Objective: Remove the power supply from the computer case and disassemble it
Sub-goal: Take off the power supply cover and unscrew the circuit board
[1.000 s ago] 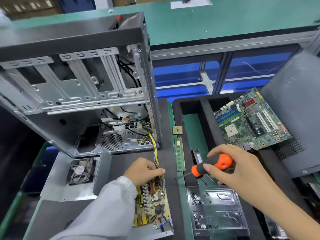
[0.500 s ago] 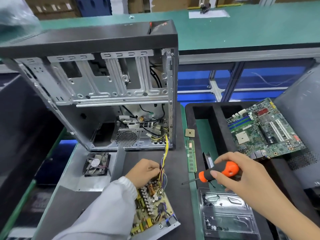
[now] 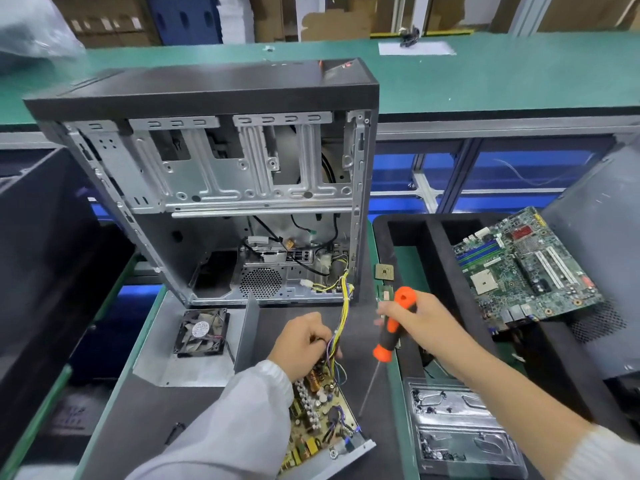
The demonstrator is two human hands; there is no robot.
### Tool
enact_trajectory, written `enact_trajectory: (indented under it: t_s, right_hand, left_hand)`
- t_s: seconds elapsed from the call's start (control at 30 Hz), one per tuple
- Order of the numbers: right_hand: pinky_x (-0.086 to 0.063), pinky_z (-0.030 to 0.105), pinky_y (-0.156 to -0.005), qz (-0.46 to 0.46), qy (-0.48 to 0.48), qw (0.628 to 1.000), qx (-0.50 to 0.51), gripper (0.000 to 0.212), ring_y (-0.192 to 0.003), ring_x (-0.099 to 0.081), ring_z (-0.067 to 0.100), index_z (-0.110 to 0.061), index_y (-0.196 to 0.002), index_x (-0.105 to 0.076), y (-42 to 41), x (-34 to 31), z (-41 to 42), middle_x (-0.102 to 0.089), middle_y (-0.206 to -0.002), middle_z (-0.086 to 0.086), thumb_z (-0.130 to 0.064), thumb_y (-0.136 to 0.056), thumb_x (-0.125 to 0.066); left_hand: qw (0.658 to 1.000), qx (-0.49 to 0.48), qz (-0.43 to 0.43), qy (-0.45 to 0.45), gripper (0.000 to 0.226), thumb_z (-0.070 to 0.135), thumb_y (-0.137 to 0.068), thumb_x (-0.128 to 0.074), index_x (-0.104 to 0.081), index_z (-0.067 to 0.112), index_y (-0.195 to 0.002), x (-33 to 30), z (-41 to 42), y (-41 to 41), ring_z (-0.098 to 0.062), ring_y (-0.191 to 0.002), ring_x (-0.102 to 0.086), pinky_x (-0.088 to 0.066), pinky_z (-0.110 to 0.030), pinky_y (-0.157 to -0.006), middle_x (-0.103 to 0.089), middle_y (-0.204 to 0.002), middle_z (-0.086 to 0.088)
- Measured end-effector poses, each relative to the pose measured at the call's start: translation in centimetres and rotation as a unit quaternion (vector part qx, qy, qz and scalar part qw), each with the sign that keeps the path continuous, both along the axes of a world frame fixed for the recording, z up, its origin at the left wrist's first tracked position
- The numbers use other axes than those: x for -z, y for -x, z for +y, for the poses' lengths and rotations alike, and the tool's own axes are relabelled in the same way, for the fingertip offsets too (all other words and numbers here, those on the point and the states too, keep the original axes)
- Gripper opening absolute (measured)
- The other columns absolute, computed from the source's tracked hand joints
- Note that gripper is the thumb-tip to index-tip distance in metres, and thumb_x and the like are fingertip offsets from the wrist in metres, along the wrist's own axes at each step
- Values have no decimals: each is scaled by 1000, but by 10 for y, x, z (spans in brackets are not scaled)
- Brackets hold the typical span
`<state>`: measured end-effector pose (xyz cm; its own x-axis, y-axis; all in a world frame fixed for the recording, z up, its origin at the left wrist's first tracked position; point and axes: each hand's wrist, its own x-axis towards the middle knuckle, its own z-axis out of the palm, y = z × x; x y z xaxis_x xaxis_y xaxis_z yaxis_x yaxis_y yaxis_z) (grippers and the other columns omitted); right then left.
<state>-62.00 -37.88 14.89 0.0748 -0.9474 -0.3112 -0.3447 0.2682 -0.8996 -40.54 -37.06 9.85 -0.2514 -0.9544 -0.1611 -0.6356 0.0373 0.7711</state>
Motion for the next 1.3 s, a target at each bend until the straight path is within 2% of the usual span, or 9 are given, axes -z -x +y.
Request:
enact_trajectory:
  t_s: [0.23,0.37,0.47,0.77,0.9,1.03,1.13,1.23,1.3]
  right_hand:
    - [-50,34,-66,-222,-163,961,-5,12,-58,-55,22,-7,-103,-51,-46,12,-34,-72,-99,17,-7,-92,-56]
    - [-50,21,-57,-177,-127,976,-6,21,-54,-56,12,5,-108,-62,-48,15,-37,-69,-77,10,-5,-89,-63]
    - [-50,20,-60,-132,-85,987,-20,17,-57,-54,11,1,-100,-66,-51,13,-37,-70,-81,9,-9,-86,-67]
    - [-48,23,-64,33,116,951,-285,14,-60,-57,6,-27,-79,-65,-83,-22,-19,-64,-69,-7,-15,-85,-69]
    - [-35,26,-58,114,138,903,-390,34,-54,-39,8,-30,-64,-43,-98,-35,-11,-41,-58,-9,-26,-85,-70]
    - [-34,27,-59,173,148,890,-395,26,-61,-41,12,-7,-79,-56,-101,-35,-8,-52,-70,5,-28,-85,-70]
    - [-35,31,-63,166,139,910,-354,33,-65,-43,16,0,-82,-54,-96,-34,-10,-51,-74,9,-29,-87,-69]
    - [-39,30,-74,151,148,921,-327,23,-81,-50,16,-11,-91,-59,-90,-28,-8,-55,-91,5,-31,-87,-68]
    - [-43,25,-80,110,168,946,-255,14,-89,-54,11,-20,-96,-62,-81,-25,-6,-57,-98,0,-29,-87,-68]
  left_hand:
    - [999,17,-24,34,33,-6,-85,-56,-79,17,-77,5,2,-3,-21,-77,-52,-48,-42,-78,-41,-75,4]
    - [999,42,-10,28,23,9,-95,-58,-76,21,-104,9,-1,-9,-11,-77,-52,-45,-33,-77,-49,-80,6]
    - [999,26,34,-21,33,24,-98,-58,-62,21,-130,10,-2,-16,-10,-111,-61,-48,-29,-99,-65,-120,6]
    - [936,235,-253,-63,35,52,-90,-61,-65,18,-85,-5,-2,-84,-20,-91,-56,-48,-39,-81,-56,-90,3]
    - [966,209,-150,-22,23,32,-94,-63,-60,11,-85,-4,3,-73,-22,-85,-57,-48,-39,-82,-58,-87,-4]
    - [980,192,-29,-42,26,14,-91,-67,-63,19,-117,-4,4,-51,-8,-111,-58,-44,-26,-99,-66,-115,5]
    - [976,183,88,-80,27,14,-87,-71,-63,36,-99,-9,5,-51,12,-87,-60,-44,-8,-79,-66,-89,30]
    - [982,43,180,-38,21,18,-85,-72,-66,18,-65,-5,12,-41,6,-51,-46,-35,-12,-53,-54,-51,15]
    - [981,-2,194,20,27,8,-88,-70,-68,17,-63,1,16,-34,2,-56,-54,-40,-16,-58,-61,-55,11]
